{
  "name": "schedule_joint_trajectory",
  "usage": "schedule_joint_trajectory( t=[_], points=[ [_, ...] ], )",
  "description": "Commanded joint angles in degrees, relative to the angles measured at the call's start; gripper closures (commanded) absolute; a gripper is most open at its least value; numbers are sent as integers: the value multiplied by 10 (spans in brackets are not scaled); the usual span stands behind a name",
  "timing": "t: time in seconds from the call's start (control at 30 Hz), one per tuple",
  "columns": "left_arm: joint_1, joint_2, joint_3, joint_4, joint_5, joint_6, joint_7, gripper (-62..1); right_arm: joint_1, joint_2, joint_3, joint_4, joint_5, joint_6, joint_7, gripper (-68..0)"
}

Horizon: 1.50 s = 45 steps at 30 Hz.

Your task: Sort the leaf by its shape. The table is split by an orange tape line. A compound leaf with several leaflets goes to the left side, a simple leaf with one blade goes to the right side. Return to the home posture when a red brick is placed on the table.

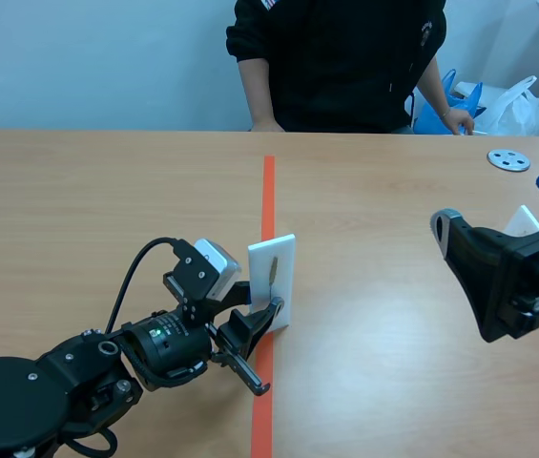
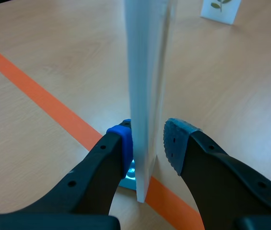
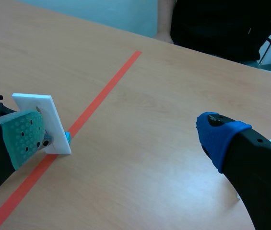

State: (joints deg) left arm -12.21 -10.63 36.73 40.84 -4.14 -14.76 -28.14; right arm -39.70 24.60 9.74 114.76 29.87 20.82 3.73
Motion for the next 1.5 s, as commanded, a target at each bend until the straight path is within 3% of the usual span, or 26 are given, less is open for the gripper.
schedule_joint_trajectory(
  t=[0.0,0.3,0.57,0.87,1.07,1.2,1.47],
  points=[
    [-2,3,-3,11,-2,1,-13,-163,5,5,5,1,4,0,9,-679],
    [3,3,-3,11,-1,1,-53,-62,5,5,5,1,4,0,9,-679],
    [21,-5,-7,35,-3,1,-69,-57,5,5,5,1,4,0,9,-679],
    [30,-33,-64,109,-54,8,-3,-57,5,5,5,1,4,0,10,-679],
    [28,-44,-141,118,-103,51,31,-57,5,5,5,1,4,0,11,-679],
    [23,-58,-184,118,-132,55,48,-56,5,5,5,1,4,0,11,-679],
    [4,-93,-255,116,-159,95,84,-57,5,5,5,1,4,0,11,-679]
  ],
)
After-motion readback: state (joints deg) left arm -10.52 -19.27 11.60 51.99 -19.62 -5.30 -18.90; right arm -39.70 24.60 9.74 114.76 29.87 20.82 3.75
